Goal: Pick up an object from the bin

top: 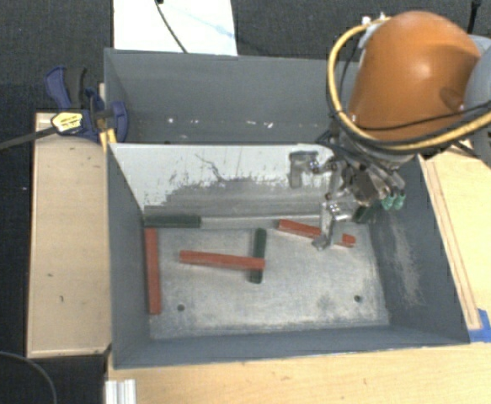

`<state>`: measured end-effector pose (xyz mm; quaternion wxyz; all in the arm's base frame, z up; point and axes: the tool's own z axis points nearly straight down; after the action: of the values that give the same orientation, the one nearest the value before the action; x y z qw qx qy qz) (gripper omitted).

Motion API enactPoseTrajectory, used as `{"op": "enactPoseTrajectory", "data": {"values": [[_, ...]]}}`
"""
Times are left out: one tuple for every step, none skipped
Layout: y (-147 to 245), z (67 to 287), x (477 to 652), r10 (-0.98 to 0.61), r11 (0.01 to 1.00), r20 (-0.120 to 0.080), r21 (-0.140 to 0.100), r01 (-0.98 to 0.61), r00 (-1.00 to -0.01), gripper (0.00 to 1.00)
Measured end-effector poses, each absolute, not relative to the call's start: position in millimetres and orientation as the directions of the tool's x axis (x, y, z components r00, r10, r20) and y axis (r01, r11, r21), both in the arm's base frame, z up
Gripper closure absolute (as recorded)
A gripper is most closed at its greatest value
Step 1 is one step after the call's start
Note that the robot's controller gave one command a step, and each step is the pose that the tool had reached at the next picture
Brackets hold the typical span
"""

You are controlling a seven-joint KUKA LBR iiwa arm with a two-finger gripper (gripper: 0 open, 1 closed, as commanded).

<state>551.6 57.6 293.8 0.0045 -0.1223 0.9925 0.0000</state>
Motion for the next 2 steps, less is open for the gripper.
{"op": "enactPoseTrajectory", "data": {"values": [[172, 230, 578.4, -0.315, 0.949, -0.003, 0.004, -0.315, -0.949, 0.0], [140, 119, 558.7, -0.151, 0.989, 0.006, 0.0, -0.151, -0.989, 0.0]]}}
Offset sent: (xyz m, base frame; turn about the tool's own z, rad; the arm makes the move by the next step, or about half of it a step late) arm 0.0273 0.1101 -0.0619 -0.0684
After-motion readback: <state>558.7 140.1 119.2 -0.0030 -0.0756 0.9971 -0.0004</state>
